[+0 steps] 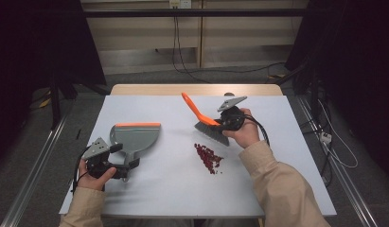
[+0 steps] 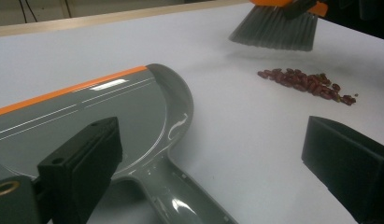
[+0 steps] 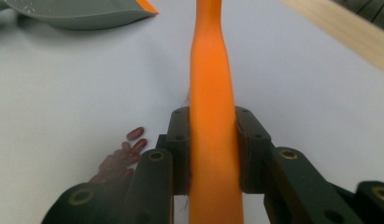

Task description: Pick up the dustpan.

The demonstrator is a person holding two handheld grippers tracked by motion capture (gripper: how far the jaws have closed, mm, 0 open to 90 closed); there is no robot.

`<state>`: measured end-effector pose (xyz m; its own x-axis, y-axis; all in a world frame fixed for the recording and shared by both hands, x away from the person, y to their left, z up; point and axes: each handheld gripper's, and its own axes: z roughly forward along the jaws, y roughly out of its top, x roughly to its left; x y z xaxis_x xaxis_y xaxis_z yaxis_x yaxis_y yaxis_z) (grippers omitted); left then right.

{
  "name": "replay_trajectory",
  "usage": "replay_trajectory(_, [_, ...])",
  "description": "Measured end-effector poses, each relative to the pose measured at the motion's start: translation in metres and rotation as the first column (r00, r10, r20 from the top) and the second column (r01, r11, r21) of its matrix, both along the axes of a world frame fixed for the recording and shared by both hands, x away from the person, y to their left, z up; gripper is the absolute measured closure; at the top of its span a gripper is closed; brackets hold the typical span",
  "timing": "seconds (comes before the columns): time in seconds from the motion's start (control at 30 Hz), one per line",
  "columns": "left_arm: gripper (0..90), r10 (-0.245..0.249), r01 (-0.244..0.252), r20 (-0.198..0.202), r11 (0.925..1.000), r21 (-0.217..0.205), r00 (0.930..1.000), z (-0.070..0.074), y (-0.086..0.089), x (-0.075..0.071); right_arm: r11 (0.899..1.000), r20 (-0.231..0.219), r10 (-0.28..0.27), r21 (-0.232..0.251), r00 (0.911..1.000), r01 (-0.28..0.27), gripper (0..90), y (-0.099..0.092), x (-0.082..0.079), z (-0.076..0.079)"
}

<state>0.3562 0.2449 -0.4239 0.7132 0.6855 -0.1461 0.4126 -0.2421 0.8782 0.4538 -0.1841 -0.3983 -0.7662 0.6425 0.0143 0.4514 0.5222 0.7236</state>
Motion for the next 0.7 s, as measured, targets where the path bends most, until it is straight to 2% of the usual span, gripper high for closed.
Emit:
replay_trajectory(0.07, [5.0,0.002,-0.002,0.002,1.0,-0.001,1.0,0.0,0.001,0.0,0.999,0.036,0.051,-0.014,0.9981,-0.05,71.2,0.003,0.004,-0.001])
replay_trajectory(0.13, [5.0,0.006,-0.006,0.002,1.0,-0.004,1.0,0.0,0.001,0.0,0.999,0.032,0.05,-0.007,0.9982,-0.049,71.2,0.005,0.007,-0.003])
replay_trajectory(0.2, [5.0,0.006,-0.006,0.003,1.0,-0.001,1.0,0.0,0.001,0.0,0.996,0.059,0.09,-0.025,0.9941,-0.089,71.2,0.007,0.01,-0.007])
replay_trajectory(0.27, [4.9,0.005,-0.005,0.002,1.0,0.0,1.0,0.0,0.001,0.0,0.993,0.062,0.11,-0.036,0.992,-0.108,71.2,0.01,0.012,-0.009])
replay_trajectory(0.33, [5.0,0.005,-0.005,0.001,1.0,0.003,1.0,0.0,0.001,0.0,0.985,0.083,0.165,-0.075,0.9829,-0.159,71.2,0.014,0.014,-0.011])
replay_trajectory(0.37, [4.9,0.006,-0.006,0.0,1.0,0.001,1.0,0.0,0.001,0.0,0.984,0.074,0.164,-0.085,0.9837,-0.157,71.2,0.016,0.014,-0.013])
replay_trajectory(0.4, [4.9,0.007,-0.007,0.0,1.0,0.001,1.0,0.0,0.001,0.0,0.978,0.079,0.179,-0.121,0.9807,-0.169,71.2,0.018,0.015,-0.014])
replay_trajectory(0.43, [5.0,0.009,-0.009,-0.001,1.0,0.0,1.0,0.0,0.001,0.0,0.975,0.081,0.199,-0.12,0.9766,-0.189,71.2,0.02,0.014,-0.014])
replay_trajectory(0.47, [5.0,0.009,-0.009,0.0,1.0,0.001,1.0,0.0,0.001,0.0,0.974,0.067,0.203,-0.113,0.9769,-0.195,71.3,0.021,0.014,-0.014])
replay_trajectory(0.53, [5.0,0.009,-0.009,-0.002,1.0,0.002,1.0,0.0,0.001,0.0,0.962,0.075,0.25,-0.134,0.9654,-0.238,71.4,0.023,0.011,-0.014])
replay_trajectory(0.63, [5.0,0.009,-0.009,-0.003,1.0,0.005,1.0,-0.001,0.001,0.0,0.948,0.071,0.293,-0.149,0.9533,-0.281,71.4,0.023,0.005,-0.014])
replay_trajectory(0.7, [4.9,0.008,-0.008,-0.002,0.9999,0.007,1.0,-0.001,0.001,0.0,0.941,0.062,0.321,-0.132,0.9452,-0.311,71.4,0.02,0.001,-0.013])
